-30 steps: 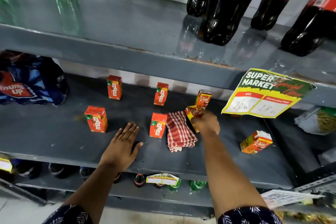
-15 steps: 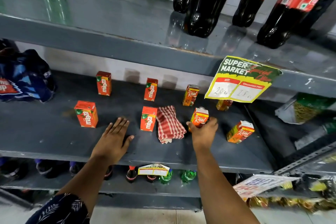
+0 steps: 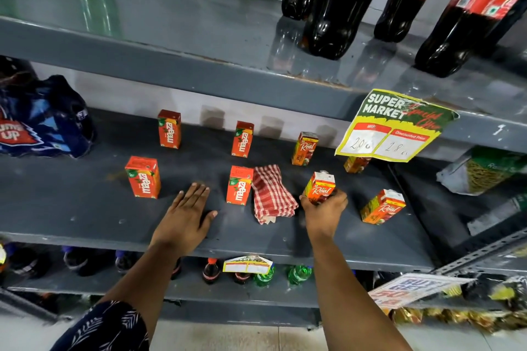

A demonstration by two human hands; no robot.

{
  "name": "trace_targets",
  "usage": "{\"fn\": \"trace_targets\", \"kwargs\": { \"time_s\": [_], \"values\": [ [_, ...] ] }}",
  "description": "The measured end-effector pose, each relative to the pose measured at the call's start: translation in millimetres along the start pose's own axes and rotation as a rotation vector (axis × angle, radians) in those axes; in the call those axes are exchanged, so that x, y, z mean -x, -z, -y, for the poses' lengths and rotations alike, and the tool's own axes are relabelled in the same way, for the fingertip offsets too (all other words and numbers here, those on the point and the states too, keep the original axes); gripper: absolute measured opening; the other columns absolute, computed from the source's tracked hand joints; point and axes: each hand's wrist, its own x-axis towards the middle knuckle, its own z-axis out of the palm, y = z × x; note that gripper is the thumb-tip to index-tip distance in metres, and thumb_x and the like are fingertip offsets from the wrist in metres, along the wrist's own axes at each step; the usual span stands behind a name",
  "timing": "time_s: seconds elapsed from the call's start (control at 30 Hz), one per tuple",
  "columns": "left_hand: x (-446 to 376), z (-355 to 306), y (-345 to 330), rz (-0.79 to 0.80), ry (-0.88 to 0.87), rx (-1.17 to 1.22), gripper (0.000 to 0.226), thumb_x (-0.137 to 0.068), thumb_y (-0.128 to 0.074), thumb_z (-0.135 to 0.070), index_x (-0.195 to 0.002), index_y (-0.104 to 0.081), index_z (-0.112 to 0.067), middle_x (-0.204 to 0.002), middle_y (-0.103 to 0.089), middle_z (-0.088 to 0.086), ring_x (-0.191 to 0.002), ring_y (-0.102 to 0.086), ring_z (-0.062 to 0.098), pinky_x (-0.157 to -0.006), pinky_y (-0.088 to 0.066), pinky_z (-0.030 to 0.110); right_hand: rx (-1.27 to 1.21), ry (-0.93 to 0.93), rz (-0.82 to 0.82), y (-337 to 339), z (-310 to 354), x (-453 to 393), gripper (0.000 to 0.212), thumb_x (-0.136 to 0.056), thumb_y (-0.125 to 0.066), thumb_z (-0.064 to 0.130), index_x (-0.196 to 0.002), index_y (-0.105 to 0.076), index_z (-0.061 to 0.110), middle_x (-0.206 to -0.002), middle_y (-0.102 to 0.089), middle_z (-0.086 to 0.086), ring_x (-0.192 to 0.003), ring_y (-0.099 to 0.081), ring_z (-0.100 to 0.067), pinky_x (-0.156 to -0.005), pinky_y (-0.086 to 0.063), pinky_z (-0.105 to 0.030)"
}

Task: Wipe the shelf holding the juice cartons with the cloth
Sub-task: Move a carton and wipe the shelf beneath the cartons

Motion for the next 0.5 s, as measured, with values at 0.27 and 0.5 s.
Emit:
{"fn": "trace_targets", "kwargs": {
  "time_s": [0.27, 0.5],
  "values": [
    [-1, 0, -1, -0.028, -0.018, -0.001, 0.065, -0.096, -0.033, -0.047, -0.149, -0.02, -0.011, -0.158, -0.021, 0.006, -0.145, -0.004, 0.011, -0.12, -0.003, 0.034, 0.276, 0.663, 0.034, -16, 29, 39, 0.012, -0.09, -0.059, 0.026, -0.096, -0.052, 0.017, -0.098, -0.057, -0.005, -0.085, -0.048, -0.013, -0.07, -0.046, -0.028],
    [1, 1, 0, -0.017, -0.019, -0.009, 0.065, -0.096, -0.034, -0.047, -0.149, -0.019, -0.013, -0.158, -0.02, 0.004, -0.142, 0.003, 0.005, -0.119, 0.0, 0.032, 0.716, 0.402, 0.567, -61, 46, 14, 0.057, -0.09, -0.058, 0.04, -0.139, -0.043, 0.014, -0.146, -0.044, -0.01, -0.132, -0.043, -0.033, -0.106, -0.042, -0.046]
  ]
}}
